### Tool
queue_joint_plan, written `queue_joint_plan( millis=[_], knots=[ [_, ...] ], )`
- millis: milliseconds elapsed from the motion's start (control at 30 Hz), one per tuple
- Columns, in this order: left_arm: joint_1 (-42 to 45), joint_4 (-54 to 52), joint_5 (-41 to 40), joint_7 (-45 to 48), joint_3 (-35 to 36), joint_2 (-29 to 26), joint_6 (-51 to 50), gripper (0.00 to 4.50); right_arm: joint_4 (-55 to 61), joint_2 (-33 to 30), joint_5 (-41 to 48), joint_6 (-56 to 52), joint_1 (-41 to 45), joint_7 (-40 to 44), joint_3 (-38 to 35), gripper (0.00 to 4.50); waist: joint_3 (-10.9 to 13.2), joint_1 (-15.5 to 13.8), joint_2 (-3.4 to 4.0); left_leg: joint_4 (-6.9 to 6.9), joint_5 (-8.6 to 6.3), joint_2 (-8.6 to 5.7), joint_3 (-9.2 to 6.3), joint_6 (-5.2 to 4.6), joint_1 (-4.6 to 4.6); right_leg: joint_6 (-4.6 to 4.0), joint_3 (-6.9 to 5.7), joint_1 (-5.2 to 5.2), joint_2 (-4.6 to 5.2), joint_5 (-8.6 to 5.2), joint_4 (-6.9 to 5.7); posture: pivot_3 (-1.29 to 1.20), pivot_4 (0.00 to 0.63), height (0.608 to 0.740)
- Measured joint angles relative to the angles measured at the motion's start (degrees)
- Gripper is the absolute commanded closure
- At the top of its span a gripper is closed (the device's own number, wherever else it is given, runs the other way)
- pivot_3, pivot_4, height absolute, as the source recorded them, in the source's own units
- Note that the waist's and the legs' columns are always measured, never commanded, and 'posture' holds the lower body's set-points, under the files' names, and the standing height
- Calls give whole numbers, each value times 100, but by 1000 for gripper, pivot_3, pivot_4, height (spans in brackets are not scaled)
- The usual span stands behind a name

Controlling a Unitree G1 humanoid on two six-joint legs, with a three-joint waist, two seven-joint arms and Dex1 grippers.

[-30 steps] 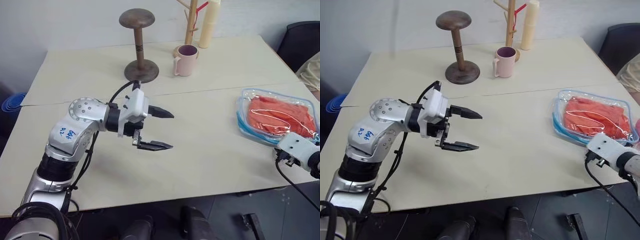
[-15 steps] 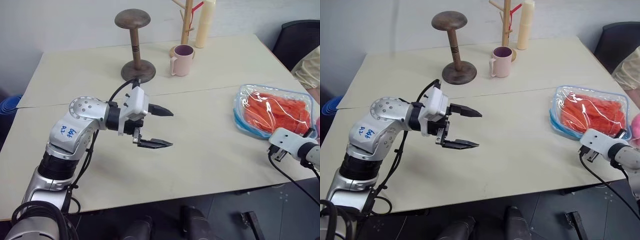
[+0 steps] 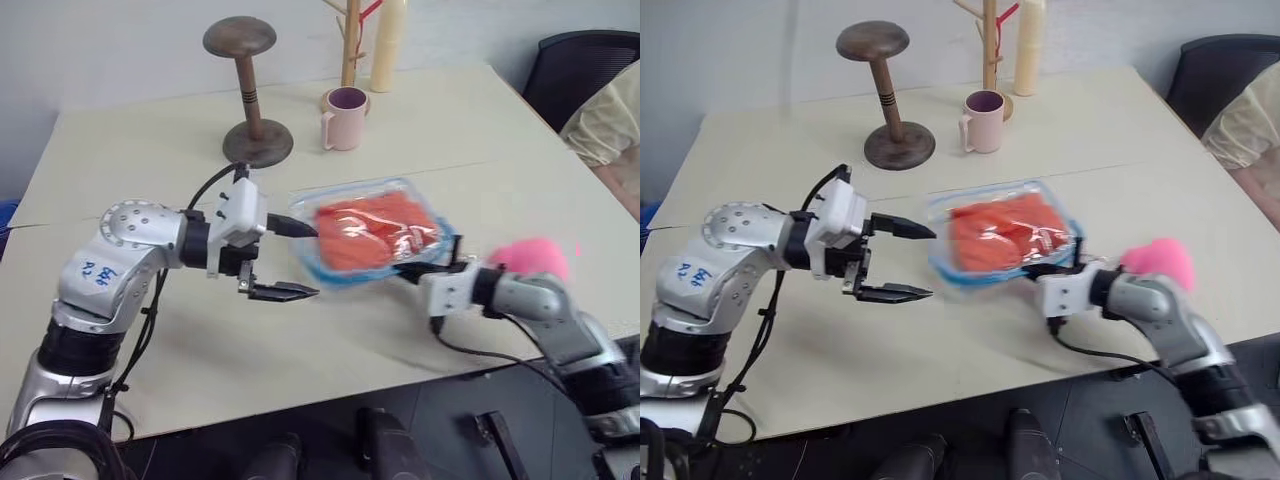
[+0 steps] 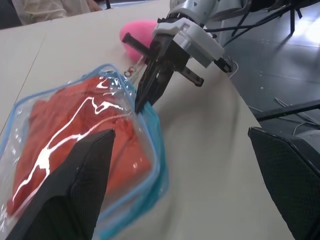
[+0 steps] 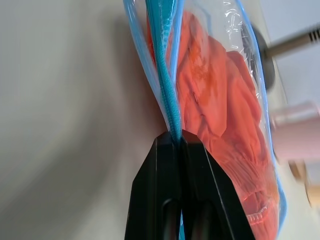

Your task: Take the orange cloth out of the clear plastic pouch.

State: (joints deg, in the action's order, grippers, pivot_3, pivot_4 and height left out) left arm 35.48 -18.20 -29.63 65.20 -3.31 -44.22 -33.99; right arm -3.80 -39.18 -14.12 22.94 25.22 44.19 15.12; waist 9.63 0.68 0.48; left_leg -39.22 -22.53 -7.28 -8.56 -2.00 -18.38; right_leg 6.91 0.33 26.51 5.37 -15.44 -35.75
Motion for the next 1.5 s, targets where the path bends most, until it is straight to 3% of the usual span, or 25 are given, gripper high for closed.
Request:
queue_joint_plan(
  millis=[133,367,500,600,867,900,1033,1100,1200,1333,1500],
  knots=[
    [-91,-168,-43,-46,54,-81,-84,0,-191,727,-627,-671,308,-127,530,4477,-1,-95,-2,-10,1,-5,-16,-1,-13,-9,-6,3,2,4,-3,0,150,740],
    [-190,-440,-175,-244,138,-93,-228,0,-30,1728,-1249,-2797,726,-340,694,4477,-5,-52,-6,-10,0,3,-15,1,-6,-20,-3,5,-4,7,-18,0,150,740],
    [-262,-452,-176,-319,156,-98,-236,0,461,1955,-1644,-4035,725,-326,808,4477,-5,-60,-5,-11,0,-1,-14,1,-7,-21,-3,5,-2,7,-21,0,150,740],
    [-264,-450,-176,-328,190,-140,-225,0,880,1932,-1887,-4743,672,-259,881,3486,-7,-133,-9,-18,-1,-10,-18,0,-8,-21,-4,1,3,8,-19,0,150,740],
    [-262,-282,-65,-277,190,-141,-25,0,1632,1746,-1704,-5206,295,-194,557,1023,-9,-185,-11,-11,-1,-5,-17,0,-8,-21,-5,4,1,7,-17,0,150,740],
    [-261,-240,-43,-260,181,-141,10,0,1844,1727,-1555,-5347,171,-76,427,757,-9,-185,-11,-10,-1,-5,-17,0,-11,-21,-4,5,2,8,-17,0,150,740],
    [-251,-126,-12,-219,156,-139,41,0,3023,1653,-728,-6494,-340,589,-289,757,-8,-192,-11,-10,-1,-3,-20,0,-31,-21,-6,17,1,8,-19,0,150,740],
    [-236,-118,-3,-175,133,-141,67,0,3789,1342,-158,-7289,-440,1067,-1068,757,-7,-200,-10,-25,-3,-5,-26,-4,-47,-17,-11,22,2,10,-17,0,150,740],
    [-215,-98,9,-123,95,-132,96,0,4502,397,582,-8202,-696,1707,-2534,757,-8,-228,-12,-38,-8,-6,-37,-12,-63,-16,-22,20,4,13,-7,0,150,740],
    [-150,-73,17,-68,34,-51,151,0,3945,-378,933,-8476,-1231,1759,-4012,757,-7,-230,-13,-40,-8,-5,-31,-13,-65,-14,-20,20,7,15,-1,0,150,740],
    [39,-32,21,-39,-105,134,186,0,2923,-185,1356,-8023,-1655,1387,-4277,757,-6,-181,-15,-40,-8,0,-8,-12,-50,-13,-5,21,5,15,-8,0,150,740]
  ],
)
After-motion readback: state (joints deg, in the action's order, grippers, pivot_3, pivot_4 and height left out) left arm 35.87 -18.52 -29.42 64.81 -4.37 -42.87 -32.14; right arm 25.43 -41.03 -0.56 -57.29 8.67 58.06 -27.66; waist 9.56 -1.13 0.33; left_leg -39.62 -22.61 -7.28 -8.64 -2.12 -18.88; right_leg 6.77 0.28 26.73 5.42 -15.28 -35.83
